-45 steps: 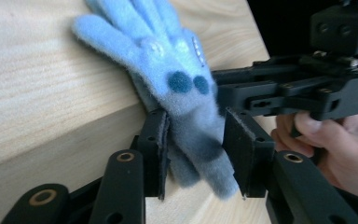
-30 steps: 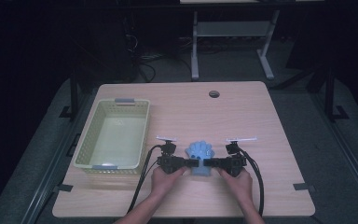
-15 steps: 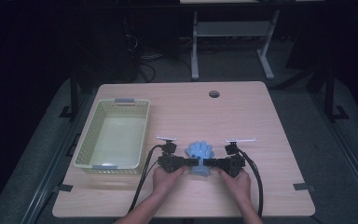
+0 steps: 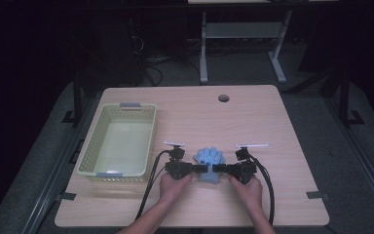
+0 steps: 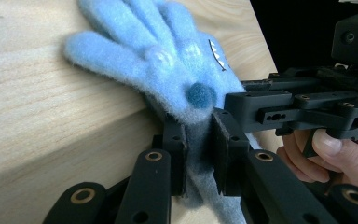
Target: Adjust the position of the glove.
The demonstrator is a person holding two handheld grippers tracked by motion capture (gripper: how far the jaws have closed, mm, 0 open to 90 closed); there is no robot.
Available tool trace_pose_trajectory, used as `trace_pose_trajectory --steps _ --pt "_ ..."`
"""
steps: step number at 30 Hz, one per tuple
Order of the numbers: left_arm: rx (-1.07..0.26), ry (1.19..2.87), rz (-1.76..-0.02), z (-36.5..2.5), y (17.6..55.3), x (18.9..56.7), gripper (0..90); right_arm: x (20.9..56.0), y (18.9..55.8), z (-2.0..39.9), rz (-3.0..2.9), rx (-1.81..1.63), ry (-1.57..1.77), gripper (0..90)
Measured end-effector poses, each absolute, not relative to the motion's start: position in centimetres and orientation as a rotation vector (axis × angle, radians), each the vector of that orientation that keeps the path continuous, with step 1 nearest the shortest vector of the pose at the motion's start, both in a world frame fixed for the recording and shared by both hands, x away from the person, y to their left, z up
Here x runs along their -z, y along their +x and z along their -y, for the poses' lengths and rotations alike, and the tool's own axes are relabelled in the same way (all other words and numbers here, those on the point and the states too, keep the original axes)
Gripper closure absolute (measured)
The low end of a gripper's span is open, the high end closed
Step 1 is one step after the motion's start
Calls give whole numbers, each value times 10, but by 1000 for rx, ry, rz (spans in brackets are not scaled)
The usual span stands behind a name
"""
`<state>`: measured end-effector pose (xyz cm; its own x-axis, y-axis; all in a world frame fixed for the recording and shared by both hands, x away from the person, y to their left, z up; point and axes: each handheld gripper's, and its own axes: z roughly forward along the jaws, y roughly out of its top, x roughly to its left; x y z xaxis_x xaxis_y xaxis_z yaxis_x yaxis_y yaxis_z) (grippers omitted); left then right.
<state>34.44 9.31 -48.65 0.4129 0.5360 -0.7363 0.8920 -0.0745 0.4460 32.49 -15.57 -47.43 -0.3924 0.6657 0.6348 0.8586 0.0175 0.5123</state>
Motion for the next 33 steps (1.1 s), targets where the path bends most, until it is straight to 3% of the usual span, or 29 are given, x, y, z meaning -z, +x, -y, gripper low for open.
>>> trace_pose_trajectory --steps 19,33 --pt "435 1727 -1190 -95 342 460 767 452 323 157 2074 1427 -1541 807" --pt "388 1702 -1119 -107 339 427 767 417 321 151 2078 1534 -1472 810"
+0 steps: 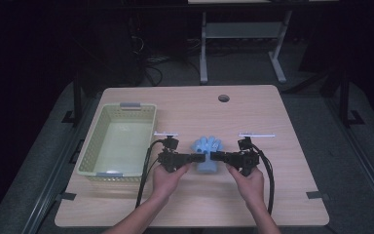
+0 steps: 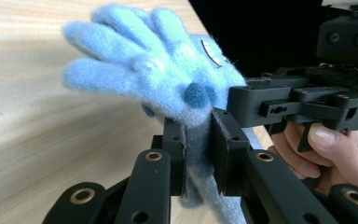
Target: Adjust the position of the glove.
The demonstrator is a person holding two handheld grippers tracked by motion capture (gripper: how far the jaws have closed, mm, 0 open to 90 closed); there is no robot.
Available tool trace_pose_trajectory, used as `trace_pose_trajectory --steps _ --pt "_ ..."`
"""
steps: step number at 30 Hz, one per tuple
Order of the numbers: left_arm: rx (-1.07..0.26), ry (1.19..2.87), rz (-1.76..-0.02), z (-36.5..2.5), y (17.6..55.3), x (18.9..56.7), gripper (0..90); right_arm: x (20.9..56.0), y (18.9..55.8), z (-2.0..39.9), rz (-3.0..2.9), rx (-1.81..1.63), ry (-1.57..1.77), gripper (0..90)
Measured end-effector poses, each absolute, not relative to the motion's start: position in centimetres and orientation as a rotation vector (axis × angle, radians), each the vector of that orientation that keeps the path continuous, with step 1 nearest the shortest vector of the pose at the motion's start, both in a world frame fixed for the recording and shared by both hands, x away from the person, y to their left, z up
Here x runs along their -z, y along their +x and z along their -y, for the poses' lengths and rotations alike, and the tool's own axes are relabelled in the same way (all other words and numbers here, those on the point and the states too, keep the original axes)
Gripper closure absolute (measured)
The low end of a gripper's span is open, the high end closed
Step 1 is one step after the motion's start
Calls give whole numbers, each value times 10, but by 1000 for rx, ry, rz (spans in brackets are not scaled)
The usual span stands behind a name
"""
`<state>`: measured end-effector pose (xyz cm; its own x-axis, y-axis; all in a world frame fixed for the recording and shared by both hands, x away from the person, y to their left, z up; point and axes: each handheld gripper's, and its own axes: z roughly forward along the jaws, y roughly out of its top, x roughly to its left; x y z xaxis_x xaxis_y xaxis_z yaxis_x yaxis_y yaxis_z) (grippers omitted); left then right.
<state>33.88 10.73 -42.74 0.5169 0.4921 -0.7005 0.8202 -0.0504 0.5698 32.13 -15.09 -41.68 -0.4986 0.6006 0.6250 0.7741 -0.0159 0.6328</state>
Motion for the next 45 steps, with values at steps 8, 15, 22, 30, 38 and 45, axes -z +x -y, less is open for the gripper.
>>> trace_pose_trajectory --steps 8,15,22,30,38,45 --pt "357 1683 -1091 -120 338 409 766 399 324 141 2092 1560 -1434 810" --pt "349 1664 -1089 -132 339 396 767 386 329 131 2104 1588 -1395 810" --pt "341 1652 -1092 -144 341 392 766 378 334 120 2116 1583 -1372 810" --pt "331 1636 -1104 -154 342 389 766 376 341 111 2100 1571 -1352 810" --pt "333 1628 -1108 -163 345 385 765 368 344 101 2126 1562 -1340 810" --pt "313 1621 -1101 -172 346 384 765 366 348 93 2122 1564 -1329 810"
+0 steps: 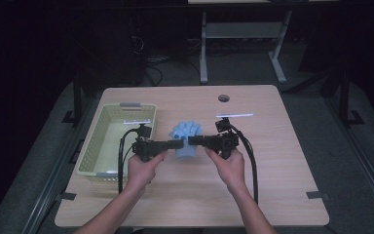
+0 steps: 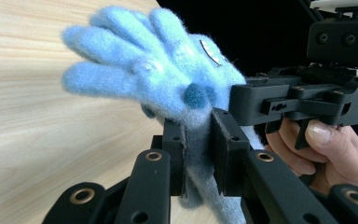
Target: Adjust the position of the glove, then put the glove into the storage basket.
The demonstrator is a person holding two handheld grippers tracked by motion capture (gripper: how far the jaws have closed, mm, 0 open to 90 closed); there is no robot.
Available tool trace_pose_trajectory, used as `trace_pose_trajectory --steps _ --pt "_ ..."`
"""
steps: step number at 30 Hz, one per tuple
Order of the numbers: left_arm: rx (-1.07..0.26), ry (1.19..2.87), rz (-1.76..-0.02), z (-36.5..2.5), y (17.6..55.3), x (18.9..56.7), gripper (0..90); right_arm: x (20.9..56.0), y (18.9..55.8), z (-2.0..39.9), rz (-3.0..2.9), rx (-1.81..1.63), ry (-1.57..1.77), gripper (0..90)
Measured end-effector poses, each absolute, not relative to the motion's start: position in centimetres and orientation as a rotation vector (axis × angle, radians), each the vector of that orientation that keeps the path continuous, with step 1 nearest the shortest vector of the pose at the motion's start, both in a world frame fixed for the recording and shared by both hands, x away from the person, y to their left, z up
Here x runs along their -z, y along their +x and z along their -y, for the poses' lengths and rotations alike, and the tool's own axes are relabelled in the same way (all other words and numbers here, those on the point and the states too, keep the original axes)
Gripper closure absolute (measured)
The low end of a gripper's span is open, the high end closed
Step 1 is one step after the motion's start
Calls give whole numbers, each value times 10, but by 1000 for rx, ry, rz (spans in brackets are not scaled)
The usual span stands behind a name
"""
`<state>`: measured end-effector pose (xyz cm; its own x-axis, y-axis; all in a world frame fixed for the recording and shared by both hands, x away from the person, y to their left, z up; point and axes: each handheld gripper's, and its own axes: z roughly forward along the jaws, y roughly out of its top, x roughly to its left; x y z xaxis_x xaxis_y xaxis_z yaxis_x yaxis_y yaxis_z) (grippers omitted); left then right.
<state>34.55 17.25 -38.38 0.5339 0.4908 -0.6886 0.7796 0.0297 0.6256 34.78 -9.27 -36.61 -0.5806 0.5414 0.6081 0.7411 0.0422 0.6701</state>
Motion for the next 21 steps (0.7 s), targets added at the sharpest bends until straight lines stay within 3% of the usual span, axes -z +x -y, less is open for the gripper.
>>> trace_pose_trajectory --steps 21 --pt "280 1595 -1132 -208 347 370 764 353 363 57 2107 1550 -1266 811"
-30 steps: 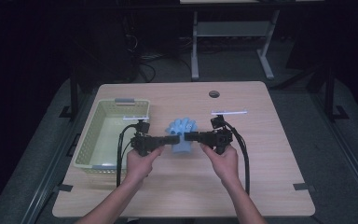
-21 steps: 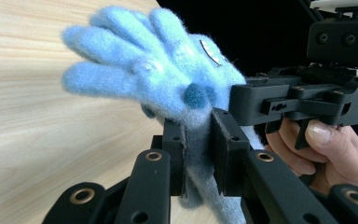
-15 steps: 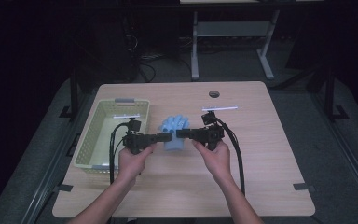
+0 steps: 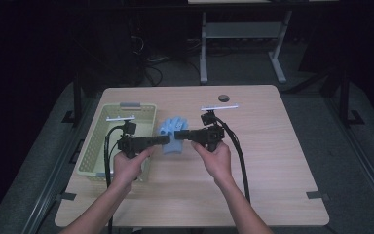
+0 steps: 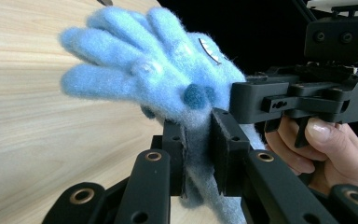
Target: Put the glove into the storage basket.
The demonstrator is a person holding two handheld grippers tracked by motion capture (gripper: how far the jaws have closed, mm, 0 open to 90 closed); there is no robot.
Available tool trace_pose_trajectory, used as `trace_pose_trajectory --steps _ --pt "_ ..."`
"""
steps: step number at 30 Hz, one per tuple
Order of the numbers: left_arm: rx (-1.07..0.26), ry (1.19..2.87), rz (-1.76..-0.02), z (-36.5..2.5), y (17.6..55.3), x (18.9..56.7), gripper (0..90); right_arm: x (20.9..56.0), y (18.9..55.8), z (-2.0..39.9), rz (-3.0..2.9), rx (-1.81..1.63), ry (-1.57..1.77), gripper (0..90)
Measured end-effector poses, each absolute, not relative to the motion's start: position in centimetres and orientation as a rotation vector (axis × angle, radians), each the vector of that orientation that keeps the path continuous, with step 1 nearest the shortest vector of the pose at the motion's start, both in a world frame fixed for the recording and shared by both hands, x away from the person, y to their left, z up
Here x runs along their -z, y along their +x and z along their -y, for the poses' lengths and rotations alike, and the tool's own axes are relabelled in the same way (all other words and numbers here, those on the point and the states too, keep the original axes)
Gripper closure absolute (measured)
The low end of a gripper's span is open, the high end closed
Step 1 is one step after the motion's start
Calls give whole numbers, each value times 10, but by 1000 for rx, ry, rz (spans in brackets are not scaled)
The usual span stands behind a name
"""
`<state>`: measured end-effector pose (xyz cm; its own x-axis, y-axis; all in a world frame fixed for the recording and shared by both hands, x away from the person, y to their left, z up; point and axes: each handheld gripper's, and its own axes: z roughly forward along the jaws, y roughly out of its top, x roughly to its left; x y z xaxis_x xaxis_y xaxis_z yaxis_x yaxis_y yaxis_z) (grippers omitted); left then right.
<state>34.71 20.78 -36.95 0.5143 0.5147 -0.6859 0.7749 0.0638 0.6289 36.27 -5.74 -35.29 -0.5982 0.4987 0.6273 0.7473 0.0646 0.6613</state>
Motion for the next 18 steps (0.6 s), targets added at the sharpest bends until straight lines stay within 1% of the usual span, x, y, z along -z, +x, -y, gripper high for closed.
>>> trace_pose_trajectory --steps 12,18 --pt "254 1579 -1135 -228 351 358 765 343 371 39 2106 1561 -1231 811" --pt "286 1539 -1152 -242 353 356 765 340 377 28 2090 1569 -1205 812"
